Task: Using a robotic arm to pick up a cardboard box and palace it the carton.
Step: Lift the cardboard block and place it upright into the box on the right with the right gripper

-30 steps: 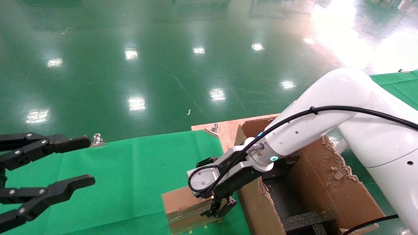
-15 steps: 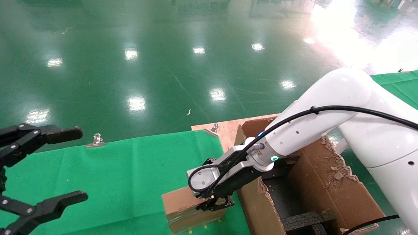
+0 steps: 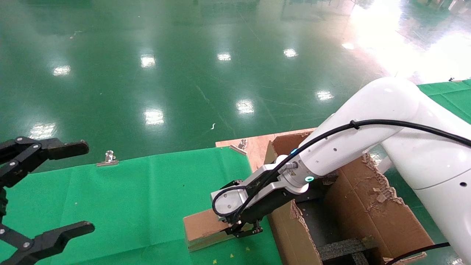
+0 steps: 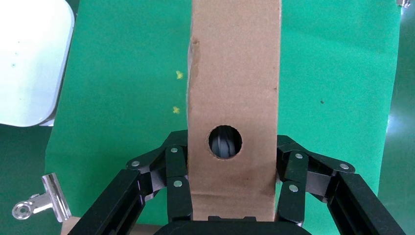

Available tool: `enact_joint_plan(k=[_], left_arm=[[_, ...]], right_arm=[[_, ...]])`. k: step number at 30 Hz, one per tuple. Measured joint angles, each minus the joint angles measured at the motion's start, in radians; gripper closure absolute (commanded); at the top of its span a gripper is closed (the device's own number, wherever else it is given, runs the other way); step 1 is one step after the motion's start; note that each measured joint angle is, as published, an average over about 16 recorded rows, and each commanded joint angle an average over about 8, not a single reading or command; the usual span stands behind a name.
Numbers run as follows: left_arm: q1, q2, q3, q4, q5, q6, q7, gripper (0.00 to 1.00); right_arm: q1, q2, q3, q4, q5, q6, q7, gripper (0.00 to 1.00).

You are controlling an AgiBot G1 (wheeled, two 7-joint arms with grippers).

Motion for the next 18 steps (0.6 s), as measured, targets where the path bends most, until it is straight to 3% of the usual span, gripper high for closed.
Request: enact_joint_plan(k=[18], left_arm=[[0.0, 0.0, 0.0, 0.0, 0.0, 0.0, 0.0, 0.0]], right_arm=[[0.306, 0.025, -0.02, -0.112, 0.081, -0.02, -0.11, 1.0]])
